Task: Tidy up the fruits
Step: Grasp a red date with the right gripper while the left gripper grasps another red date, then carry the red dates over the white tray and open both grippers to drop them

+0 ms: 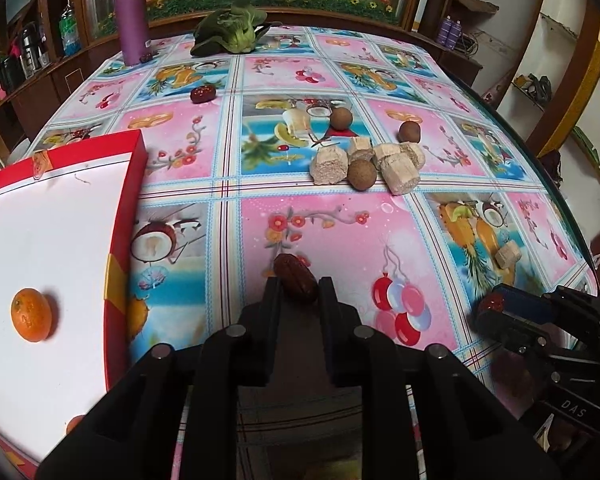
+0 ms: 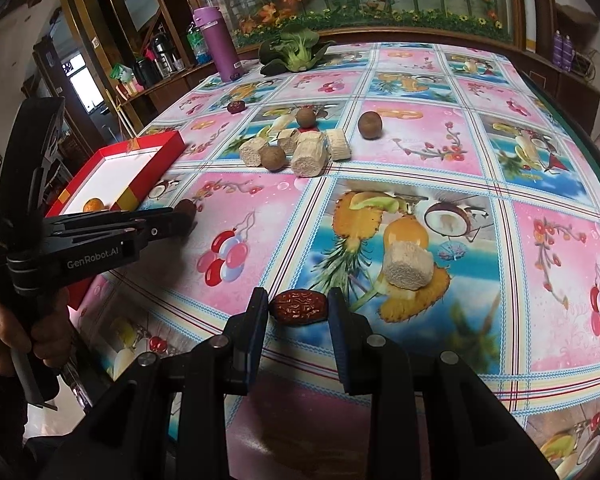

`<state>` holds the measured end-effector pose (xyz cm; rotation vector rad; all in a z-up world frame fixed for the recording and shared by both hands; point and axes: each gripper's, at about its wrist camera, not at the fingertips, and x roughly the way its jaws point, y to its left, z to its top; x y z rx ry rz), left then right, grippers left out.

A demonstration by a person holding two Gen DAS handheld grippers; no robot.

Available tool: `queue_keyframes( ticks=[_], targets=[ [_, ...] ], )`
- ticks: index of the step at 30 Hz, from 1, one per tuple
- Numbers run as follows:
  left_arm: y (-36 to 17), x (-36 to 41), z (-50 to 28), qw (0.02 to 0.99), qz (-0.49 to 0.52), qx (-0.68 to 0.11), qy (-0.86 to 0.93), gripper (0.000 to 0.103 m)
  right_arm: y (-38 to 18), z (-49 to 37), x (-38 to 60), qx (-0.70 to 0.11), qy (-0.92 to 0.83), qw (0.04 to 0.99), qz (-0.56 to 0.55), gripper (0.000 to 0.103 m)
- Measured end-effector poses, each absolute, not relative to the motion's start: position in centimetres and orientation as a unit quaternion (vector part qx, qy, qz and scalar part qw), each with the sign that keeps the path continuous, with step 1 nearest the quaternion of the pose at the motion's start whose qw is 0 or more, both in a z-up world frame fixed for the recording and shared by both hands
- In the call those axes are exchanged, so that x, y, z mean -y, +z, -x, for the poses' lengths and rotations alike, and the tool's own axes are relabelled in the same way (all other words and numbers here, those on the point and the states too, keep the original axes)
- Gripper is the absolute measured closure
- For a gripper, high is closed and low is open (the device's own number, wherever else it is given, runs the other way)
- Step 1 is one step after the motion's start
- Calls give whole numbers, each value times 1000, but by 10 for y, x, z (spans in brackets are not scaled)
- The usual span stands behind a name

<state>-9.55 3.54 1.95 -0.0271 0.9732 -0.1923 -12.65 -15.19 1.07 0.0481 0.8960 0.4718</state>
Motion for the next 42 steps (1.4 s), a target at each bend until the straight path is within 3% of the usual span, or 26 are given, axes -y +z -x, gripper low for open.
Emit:
queue_keyframes(
  ticks=[10, 19, 32, 36, 42],
  targets=[
    [50, -49, 122, 901, 18, -423, -93, 83, 20, 125, 143, -426, 231, 874, -32, 74],
    [74, -115, 164, 923, 34, -382, -27, 82, 50, 123, 71, -393, 293, 872, 6, 74],
    [56, -221, 193, 915, 60, -384, 108, 82, 55, 116, -84, -390, 400, 826, 70, 74],
    [45, -239, 193, 907, 68, -395, 126, 82, 39, 117, -111, -429, 421, 796, 71, 74],
    [37, -247, 200, 904, 73, -401, 132, 82, 34, 138, -127, -424, 429, 792, 92, 74]
  ],
)
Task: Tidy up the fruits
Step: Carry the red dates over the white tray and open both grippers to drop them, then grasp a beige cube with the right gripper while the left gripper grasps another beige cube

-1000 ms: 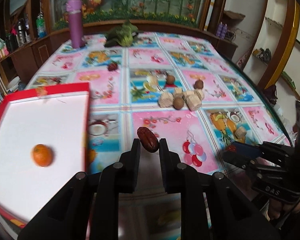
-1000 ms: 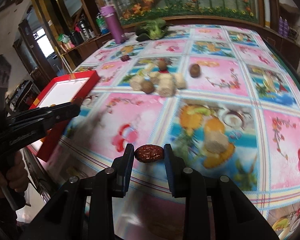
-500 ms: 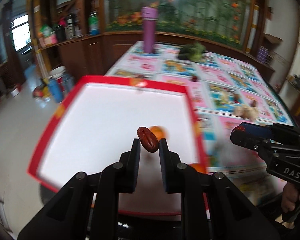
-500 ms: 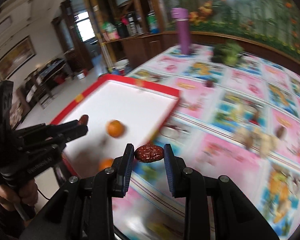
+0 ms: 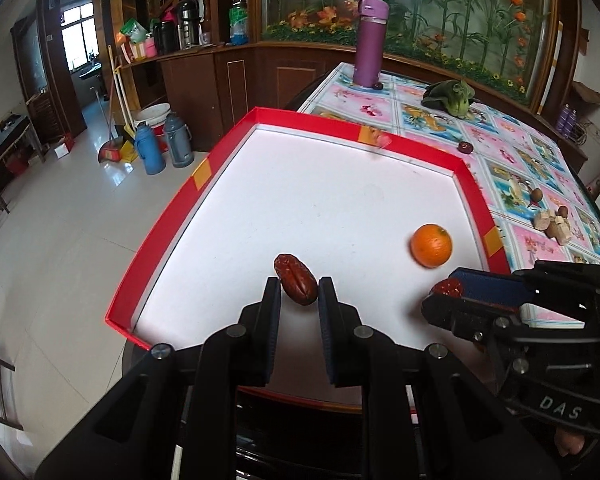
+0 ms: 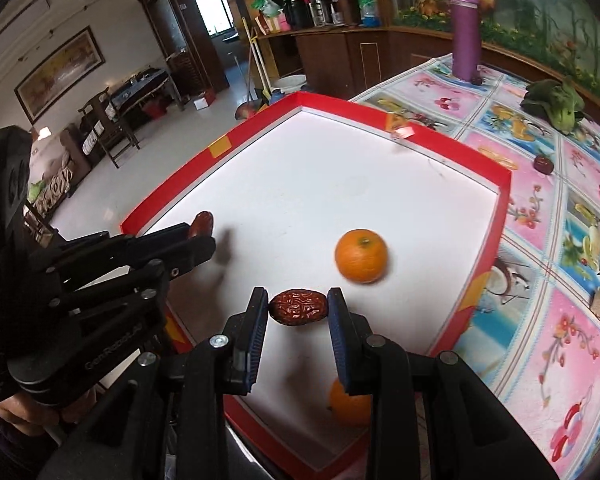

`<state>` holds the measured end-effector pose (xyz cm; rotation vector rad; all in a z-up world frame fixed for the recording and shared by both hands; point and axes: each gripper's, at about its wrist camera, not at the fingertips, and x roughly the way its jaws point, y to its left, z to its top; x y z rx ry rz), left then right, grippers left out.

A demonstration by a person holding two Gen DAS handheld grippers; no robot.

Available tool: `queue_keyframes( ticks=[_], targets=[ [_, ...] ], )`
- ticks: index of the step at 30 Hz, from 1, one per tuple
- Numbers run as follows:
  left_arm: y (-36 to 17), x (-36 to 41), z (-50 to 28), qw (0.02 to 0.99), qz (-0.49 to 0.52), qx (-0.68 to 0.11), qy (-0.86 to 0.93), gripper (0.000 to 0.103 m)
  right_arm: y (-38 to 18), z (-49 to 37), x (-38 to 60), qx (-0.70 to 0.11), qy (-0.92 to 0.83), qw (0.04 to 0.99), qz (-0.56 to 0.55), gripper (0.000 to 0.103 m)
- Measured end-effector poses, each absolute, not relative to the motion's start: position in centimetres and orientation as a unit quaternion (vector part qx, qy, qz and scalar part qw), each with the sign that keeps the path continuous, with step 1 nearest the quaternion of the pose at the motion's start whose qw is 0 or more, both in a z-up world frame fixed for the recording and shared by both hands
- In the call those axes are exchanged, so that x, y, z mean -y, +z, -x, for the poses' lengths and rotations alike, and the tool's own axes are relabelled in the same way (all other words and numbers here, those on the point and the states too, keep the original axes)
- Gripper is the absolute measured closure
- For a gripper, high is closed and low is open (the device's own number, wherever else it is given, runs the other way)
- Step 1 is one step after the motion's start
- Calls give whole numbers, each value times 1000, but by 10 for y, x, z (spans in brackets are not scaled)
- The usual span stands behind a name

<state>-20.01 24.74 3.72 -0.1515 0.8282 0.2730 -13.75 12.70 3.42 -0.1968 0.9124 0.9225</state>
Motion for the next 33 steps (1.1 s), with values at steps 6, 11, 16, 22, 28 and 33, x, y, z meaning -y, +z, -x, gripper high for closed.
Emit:
queue_keyframes(
  ticks=[6, 11, 16, 22, 28, 33],
  targets=[
    [32, -250, 201, 900, 73, -408, 134, 82, 28, 138, -135, -433, 427, 788, 95, 74],
    [28, -254, 199, 893, 77, -417, 149, 82, 23, 135, -138, -443, 421, 785, 98, 73],
    [27, -255, 198, 885, 81, -433, 150, 61, 28, 138, -135, -443, 412, 790, 103, 57],
    [44, -248, 201, 893, 68, -413, 165, 43, 48, 144, -110, -395, 416, 814, 86, 53],
    [60, -221, 196, 903, 51, -400, 145, 39, 63, 143, -61, -364, 397, 841, 59, 51],
    [71, -174, 182, 912, 16, -398, 99, 36, 63, 134, 3, -361, 353, 862, 29, 51]
  ],
)
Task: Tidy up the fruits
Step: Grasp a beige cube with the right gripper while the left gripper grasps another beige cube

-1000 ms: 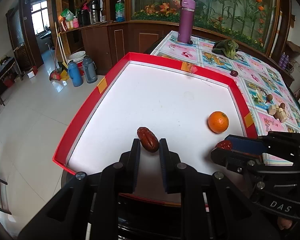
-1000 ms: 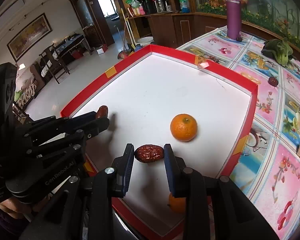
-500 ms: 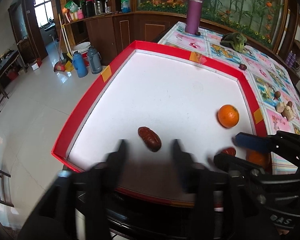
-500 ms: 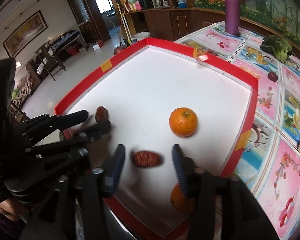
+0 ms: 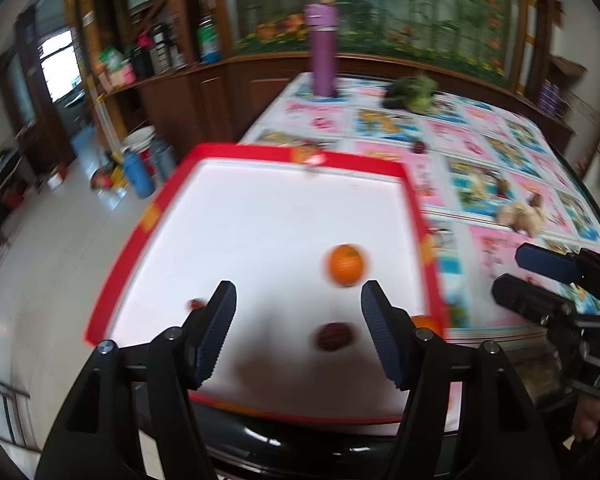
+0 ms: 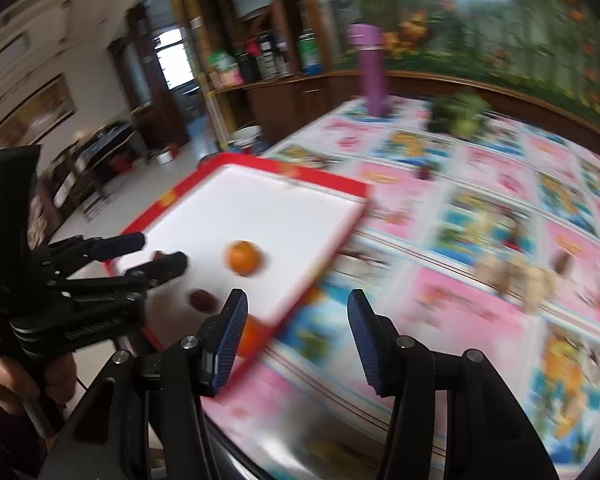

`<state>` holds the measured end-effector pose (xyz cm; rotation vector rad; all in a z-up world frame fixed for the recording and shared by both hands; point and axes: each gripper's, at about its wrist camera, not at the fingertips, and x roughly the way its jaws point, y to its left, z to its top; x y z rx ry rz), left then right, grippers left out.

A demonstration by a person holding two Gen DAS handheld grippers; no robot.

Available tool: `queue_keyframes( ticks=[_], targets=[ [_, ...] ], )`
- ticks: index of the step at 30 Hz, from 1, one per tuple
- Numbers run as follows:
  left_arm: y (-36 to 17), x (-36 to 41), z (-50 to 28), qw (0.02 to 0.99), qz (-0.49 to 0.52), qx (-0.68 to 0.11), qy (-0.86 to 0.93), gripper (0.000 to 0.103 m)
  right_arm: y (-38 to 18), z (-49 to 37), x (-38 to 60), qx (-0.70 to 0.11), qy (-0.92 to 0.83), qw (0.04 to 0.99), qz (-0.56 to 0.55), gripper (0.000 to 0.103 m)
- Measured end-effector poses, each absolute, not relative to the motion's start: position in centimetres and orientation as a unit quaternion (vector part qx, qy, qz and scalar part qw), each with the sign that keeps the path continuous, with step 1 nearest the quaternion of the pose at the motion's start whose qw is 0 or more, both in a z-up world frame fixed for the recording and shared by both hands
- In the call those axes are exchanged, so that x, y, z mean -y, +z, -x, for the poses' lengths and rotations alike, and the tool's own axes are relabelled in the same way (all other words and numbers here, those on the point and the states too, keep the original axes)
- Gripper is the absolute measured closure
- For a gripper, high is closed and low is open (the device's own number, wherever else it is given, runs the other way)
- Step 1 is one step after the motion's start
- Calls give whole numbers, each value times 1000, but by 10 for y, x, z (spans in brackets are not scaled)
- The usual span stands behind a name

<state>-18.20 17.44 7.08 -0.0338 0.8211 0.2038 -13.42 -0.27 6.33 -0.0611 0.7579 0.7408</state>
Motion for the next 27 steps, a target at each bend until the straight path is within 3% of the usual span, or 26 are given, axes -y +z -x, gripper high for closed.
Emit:
queue_keyframes(
  ticks=[12, 21, 23, 25, 27],
  targets=[
    [68, -50, 110, 907, -73, -414, -17, 32, 40, 122, 190, -374, 165, 911, -51, 51],
    [42, -21, 66, 883, -81, -461, -33, 32, 18, 98, 200, -417, 182, 889, -61, 52],
    [39, -21, 59, 880, -83, -466, -27, 32, 14, 95, 195, -425, 185, 884, -55, 60],
    [39, -22, 53, 880, -85, -467, -23, 32, 9, 92, 193, -438, 184, 878, -48, 75],
    [38, -24, 46, 878, -85, -470, -21, 32, 7, 91, 195, -438, 177, 880, -53, 77]
  ],
)
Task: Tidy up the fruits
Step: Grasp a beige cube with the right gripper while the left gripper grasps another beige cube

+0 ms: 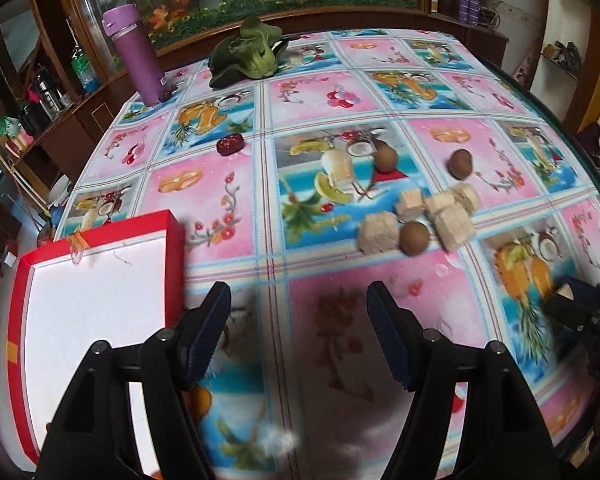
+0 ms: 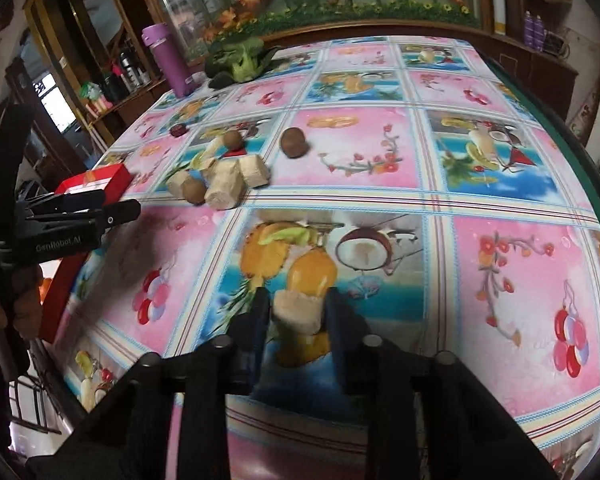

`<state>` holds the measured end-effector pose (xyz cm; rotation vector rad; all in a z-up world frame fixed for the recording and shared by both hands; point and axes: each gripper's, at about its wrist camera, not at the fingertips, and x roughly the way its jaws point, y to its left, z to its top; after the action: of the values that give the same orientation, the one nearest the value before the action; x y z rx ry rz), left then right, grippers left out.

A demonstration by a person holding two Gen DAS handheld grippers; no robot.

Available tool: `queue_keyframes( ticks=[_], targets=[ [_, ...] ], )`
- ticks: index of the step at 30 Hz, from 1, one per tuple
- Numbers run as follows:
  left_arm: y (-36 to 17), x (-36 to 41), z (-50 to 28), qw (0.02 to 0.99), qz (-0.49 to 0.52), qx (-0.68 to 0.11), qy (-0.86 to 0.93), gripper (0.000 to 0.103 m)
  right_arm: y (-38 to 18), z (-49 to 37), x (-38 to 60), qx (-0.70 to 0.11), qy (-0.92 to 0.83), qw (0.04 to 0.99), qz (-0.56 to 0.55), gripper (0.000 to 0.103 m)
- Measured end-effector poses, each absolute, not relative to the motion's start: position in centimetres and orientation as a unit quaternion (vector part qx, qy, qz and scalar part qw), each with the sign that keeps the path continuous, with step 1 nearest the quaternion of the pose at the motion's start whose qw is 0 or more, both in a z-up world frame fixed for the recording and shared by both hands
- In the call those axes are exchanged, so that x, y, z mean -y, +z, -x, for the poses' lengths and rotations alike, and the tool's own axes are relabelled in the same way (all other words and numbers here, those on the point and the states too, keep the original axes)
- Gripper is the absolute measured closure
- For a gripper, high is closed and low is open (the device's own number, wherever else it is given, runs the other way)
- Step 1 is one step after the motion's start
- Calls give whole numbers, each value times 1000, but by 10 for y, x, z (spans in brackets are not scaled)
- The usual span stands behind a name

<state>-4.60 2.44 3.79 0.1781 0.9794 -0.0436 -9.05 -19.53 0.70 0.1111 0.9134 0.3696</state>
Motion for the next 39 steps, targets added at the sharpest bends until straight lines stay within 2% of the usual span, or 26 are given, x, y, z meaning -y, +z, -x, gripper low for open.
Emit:
queue_keyframes(
  ticks=[20, 21, 26, 31, 39],
  targets=[
    [16, 9, -11, 859, -84, -500, -76, 32, 6, 88, 200, -431, 196, 877, -81, 77],
    [16, 9, -11, 859, -81, -499, -80, 34, 6, 87, 200, -432, 197, 877, -81, 77],
    [17, 13, -6, 862, -75, -491, -104, 57, 6, 87, 199, -432, 198, 876, -81, 77],
    [18, 17, -1, 865, -69, -483, -116, 74, 6, 87, 199, -432, 197, 876, -81, 77],
    [34, 8, 21, 880, -58, -460, -100, 74, 7, 88, 199, -428, 189, 880, -82, 77]
  ],
)
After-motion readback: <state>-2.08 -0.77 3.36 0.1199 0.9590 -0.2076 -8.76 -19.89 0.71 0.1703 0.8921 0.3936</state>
